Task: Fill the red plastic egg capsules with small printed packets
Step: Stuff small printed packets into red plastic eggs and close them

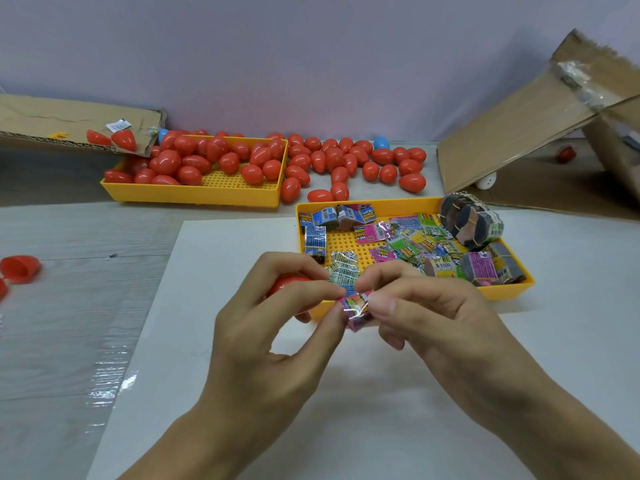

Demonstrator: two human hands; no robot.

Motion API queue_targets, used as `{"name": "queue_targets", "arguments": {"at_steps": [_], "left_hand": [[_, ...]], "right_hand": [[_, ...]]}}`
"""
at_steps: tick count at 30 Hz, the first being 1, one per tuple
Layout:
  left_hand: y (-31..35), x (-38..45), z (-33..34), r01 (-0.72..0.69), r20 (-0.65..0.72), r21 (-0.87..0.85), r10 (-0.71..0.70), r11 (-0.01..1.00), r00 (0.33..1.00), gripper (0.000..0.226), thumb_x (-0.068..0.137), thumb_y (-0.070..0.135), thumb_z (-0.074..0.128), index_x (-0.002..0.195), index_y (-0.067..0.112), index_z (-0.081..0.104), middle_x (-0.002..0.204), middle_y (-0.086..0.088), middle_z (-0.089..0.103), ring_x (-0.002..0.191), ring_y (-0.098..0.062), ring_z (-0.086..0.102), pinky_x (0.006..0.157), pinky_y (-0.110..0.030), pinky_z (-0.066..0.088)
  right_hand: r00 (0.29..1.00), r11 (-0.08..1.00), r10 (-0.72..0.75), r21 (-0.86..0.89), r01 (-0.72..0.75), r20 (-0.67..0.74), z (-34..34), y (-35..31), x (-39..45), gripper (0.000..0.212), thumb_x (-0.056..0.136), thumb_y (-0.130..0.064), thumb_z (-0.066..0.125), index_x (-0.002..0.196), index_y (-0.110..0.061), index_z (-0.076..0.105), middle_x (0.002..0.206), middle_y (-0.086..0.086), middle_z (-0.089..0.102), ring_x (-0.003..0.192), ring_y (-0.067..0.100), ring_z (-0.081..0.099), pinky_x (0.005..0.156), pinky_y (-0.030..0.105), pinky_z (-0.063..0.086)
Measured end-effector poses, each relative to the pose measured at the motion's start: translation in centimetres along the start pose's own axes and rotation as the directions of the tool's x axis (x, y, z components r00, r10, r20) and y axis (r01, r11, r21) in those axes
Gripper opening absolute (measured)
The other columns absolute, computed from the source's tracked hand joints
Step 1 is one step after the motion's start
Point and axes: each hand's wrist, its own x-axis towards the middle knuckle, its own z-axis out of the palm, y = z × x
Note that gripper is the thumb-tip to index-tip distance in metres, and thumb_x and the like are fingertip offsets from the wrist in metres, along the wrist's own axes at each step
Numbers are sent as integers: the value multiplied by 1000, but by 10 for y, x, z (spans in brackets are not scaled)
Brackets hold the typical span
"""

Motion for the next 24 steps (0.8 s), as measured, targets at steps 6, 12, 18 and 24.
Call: {"name": "queue_targets", "arguments": {"at_steps": [6,12,18,24], "left_hand": [[1,0,2,80,-3,-101,-81,992,997,20,91,20,58,99,9,72,102,-6,60,97,-21,63,71,-24,52],[5,-5,6,132,41,-285,-125,949,991,25,91,15,58,114,18,68,107,2,62,94,-22,65,74,-23,53],[7,-6,7,213,28,-444,-223,870,974,22,85,19,69,106,20,66,105,2,67,99,-23,67,77,-24,57],[4,-7,6,257,84,-498,-249,828,965,27,84,17,67,110,18,70,110,-3,61,106,-33,64,83,-33,59]], "right_hand": [[987,991,43,133,-22,-153,-2,3,3,54,53,-56,86,72,-6,77,84,-9,65,68,8,52,52,19,38],[979,994,8,109,14,-206,1,1,2,46,52,-59,85,63,-15,75,84,-11,62,65,6,50,51,20,38],[970,995,-14,87,37,-245,3,3,1,47,51,-60,85,64,-16,76,83,-11,60,64,6,48,49,19,37],[970,995,-21,86,43,-241,4,5,2,47,51,-58,86,68,-14,77,81,-10,59,56,9,44,48,16,36]]}}
